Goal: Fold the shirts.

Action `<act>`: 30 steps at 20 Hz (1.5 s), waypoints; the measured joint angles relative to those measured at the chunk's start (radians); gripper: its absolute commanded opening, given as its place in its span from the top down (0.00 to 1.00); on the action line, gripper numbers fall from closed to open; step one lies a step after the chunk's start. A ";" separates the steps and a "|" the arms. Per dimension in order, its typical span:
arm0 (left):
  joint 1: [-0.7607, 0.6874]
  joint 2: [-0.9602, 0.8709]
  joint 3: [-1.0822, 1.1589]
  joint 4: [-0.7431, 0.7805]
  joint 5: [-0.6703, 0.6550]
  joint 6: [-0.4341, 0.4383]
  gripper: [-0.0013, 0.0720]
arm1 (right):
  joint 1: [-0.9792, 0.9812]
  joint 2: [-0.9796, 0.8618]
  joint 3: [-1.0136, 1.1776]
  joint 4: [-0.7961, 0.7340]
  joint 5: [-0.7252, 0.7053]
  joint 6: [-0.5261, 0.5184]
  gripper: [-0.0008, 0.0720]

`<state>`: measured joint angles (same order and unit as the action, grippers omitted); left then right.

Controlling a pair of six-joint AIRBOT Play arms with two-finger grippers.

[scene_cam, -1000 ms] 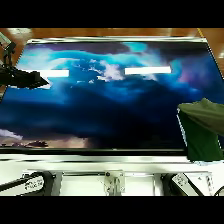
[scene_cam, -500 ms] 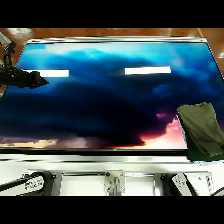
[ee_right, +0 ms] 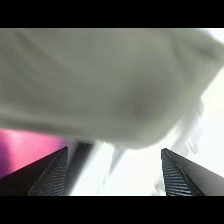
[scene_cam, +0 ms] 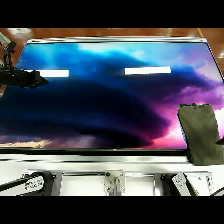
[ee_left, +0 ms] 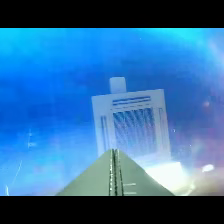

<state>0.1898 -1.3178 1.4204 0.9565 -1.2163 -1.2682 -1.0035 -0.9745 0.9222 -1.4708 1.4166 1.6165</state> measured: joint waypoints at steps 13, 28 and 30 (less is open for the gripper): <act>-0.465 -0.105 0.038 0.584 -0.150 -0.238 0.18 | 0.901 -0.094 0.238 0.113 -0.207 0.034 0.04; -0.428 -0.146 0.039 0.437 -0.070 -0.363 0.18 | 1.073 -0.185 0.245 0.104 -0.214 0.093 0.04; -0.427 -0.146 0.039 0.435 -0.066 -0.360 0.18 | 1.074 -0.186 0.245 0.104 -0.214 0.095 0.04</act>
<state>-0.2375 -1.4643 1.4597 1.3914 -1.2819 -1.6279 0.0704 -1.1603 1.1667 -1.3670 1.2030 1.7111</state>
